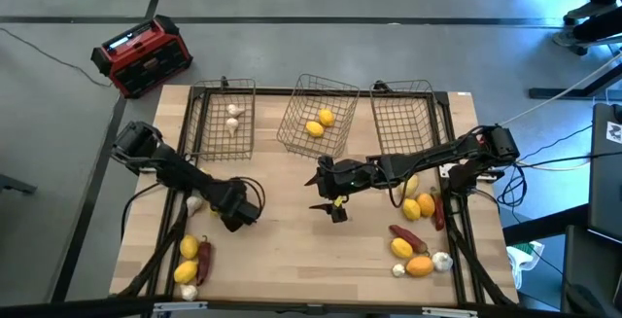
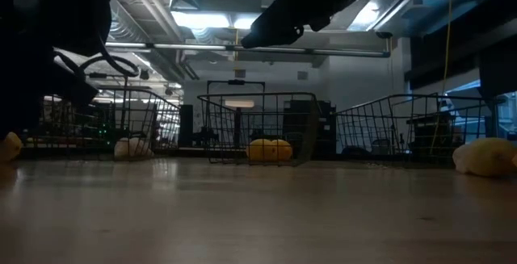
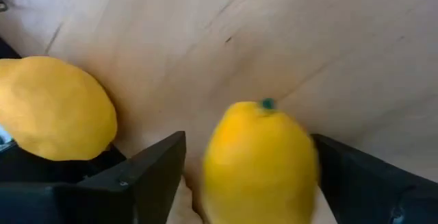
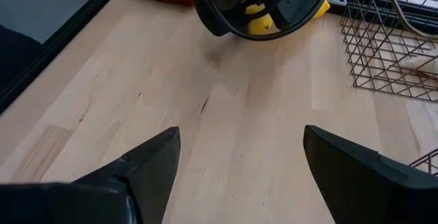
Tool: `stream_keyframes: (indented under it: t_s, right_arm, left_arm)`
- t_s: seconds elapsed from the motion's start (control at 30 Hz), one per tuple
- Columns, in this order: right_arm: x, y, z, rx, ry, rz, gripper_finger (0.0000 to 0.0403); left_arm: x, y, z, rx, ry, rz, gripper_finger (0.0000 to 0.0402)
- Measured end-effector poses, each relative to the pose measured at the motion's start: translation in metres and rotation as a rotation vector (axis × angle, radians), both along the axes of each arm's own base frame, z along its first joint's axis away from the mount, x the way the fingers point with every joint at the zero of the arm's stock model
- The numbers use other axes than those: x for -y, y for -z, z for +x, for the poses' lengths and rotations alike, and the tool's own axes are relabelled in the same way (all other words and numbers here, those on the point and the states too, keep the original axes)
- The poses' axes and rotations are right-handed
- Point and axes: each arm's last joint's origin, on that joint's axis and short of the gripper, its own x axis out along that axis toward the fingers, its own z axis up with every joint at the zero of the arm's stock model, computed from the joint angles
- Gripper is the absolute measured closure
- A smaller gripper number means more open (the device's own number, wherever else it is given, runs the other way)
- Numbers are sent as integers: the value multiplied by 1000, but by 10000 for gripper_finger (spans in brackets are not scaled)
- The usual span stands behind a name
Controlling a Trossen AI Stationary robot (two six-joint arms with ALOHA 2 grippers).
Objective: Sort produce into baskets
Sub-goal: Put the lemon into the middle wire basket
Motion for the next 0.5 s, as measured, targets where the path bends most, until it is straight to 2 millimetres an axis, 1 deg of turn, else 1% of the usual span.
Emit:
stream_keyframes:
  t_s: [0.33,0.4,0.5]
  right_arm:
    - [0,2,1,-5,0,-1,95]
    - [0,3,1,-12,0,-2,95]
    - [-1,2,1,-9,-5,1,95]
  left_arm:
    - [1,0,2,6,108,-32,219]
    - [2,-2,4,9,126,-36,231]
    - [6,-11,11,60,156,-53,231]
